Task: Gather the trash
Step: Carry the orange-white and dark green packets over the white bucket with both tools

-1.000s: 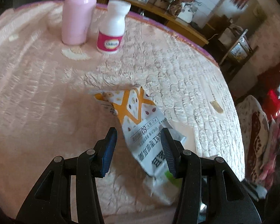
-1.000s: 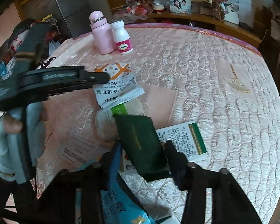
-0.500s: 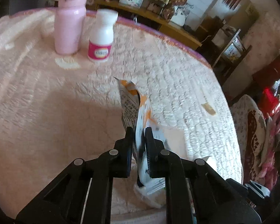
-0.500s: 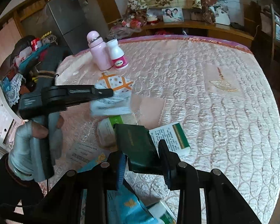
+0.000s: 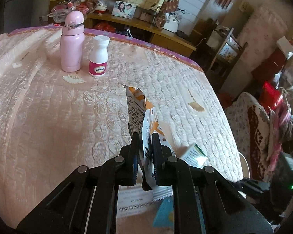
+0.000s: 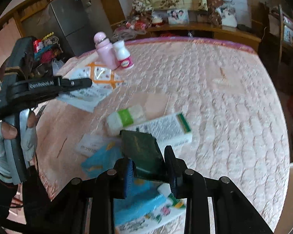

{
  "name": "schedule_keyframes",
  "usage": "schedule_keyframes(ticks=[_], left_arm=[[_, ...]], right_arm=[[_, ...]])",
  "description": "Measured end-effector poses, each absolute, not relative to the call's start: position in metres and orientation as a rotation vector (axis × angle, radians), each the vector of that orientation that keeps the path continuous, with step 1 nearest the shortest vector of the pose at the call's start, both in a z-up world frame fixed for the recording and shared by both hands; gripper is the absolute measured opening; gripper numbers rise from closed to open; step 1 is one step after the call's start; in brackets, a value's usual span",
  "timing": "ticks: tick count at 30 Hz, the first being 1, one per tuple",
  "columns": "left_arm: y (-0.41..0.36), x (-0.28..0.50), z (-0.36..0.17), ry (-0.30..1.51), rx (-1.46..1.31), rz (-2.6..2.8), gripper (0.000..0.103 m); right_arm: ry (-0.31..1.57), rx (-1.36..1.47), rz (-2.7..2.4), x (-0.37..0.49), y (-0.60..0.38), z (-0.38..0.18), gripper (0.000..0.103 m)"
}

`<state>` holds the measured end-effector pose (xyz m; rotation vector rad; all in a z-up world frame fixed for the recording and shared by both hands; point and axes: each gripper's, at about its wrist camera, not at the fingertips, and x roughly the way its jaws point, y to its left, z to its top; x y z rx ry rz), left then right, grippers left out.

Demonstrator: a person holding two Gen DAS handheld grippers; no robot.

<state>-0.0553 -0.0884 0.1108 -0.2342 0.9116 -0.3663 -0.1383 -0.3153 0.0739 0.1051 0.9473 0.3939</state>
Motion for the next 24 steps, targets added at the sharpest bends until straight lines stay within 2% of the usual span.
schedule_keyframes(ticks=[3, 4, 6, 7, 14, 16, 24], left_arm=[[-0.093, -0.064, 0.113, 0.905, -0.215, -0.374, 0.01], [-0.094, -0.066, 0.113, 0.904, -0.21, -0.376, 0.01], [-0.097, -0.069, 0.114, 0.902, -0.208, -0.386, 0.01], [-0.099, -0.071, 0.115, 0.901, -0.206, -0.388, 0.01], [-0.105, -0.079, 0.117, 0.895, -0.183, -0.406, 0.01], [-0.107, -0.08, 0.118, 0.893, -0.181, -0.41, 0.01], [-0.129, -0.089, 0.132, 0.874, -0.178, -0.465, 0.01]], right_arm=[[1.002, 0.117, 0.442, -0.143, -0.312, 0.066, 0.031], [1.006, 0.103, 0.438, -0.143, -0.31, 0.065, 0.04], [1.009, 0.073, 0.419, -0.142, -0.305, 0.063, 0.052], [1.016, 0.07, 0.425, -0.141, -0.303, 0.061, 0.052], [1.019, 0.159, 0.433, -0.127, -0.305, 0.05, 0.05], [1.017, 0.149, 0.419, -0.125, -0.306, 0.048, 0.031], [0.92, 0.166, 0.379, -0.143, -0.329, 0.072, 0.031]])
